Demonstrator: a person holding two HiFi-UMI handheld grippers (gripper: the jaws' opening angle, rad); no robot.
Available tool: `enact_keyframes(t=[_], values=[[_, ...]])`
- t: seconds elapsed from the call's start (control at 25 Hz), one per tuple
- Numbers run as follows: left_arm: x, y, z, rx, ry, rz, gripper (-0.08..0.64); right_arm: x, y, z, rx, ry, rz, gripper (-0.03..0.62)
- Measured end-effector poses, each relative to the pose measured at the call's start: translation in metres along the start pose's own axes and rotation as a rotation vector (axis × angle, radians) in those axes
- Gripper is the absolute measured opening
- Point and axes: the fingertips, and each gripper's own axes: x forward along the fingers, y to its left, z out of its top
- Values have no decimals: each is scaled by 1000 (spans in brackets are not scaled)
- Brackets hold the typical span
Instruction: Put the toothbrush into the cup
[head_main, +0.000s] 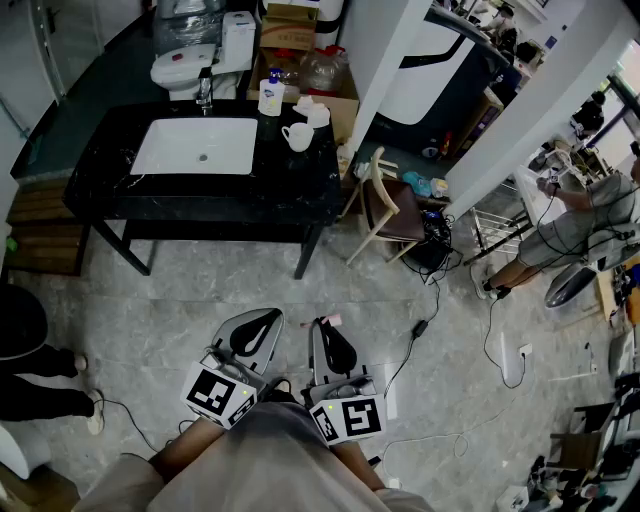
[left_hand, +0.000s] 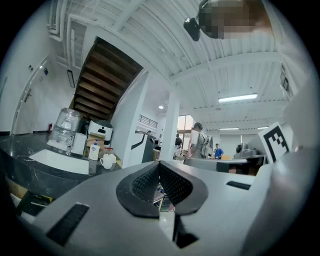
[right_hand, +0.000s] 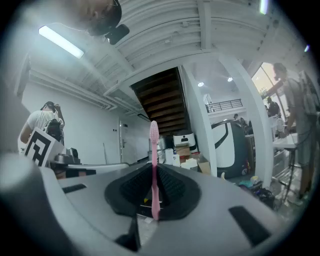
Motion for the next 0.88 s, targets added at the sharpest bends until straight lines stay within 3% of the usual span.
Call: enact_keyframes(t=[0.88], values=[[24, -41, -25, 14, 65, -18, 11, -30, -41, -6, 65, -9, 22, 37]])
